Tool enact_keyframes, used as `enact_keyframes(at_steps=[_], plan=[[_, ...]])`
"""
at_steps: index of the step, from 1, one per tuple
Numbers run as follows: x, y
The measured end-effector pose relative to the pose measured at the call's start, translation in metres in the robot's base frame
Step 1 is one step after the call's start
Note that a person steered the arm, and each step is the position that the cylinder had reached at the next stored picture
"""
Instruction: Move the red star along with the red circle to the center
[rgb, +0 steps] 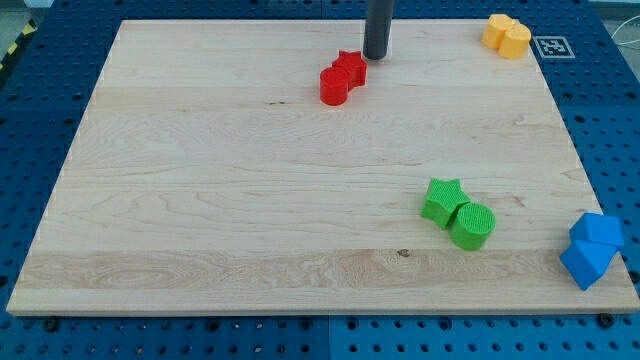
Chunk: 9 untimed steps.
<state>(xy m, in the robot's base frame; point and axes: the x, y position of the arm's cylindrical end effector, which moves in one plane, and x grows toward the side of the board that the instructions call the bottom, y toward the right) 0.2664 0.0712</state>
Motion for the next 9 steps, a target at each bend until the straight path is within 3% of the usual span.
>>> enact_keyframes(at_steps=[7, 9], plan=[[0.062, -0.038], [0.075, -0.087]])
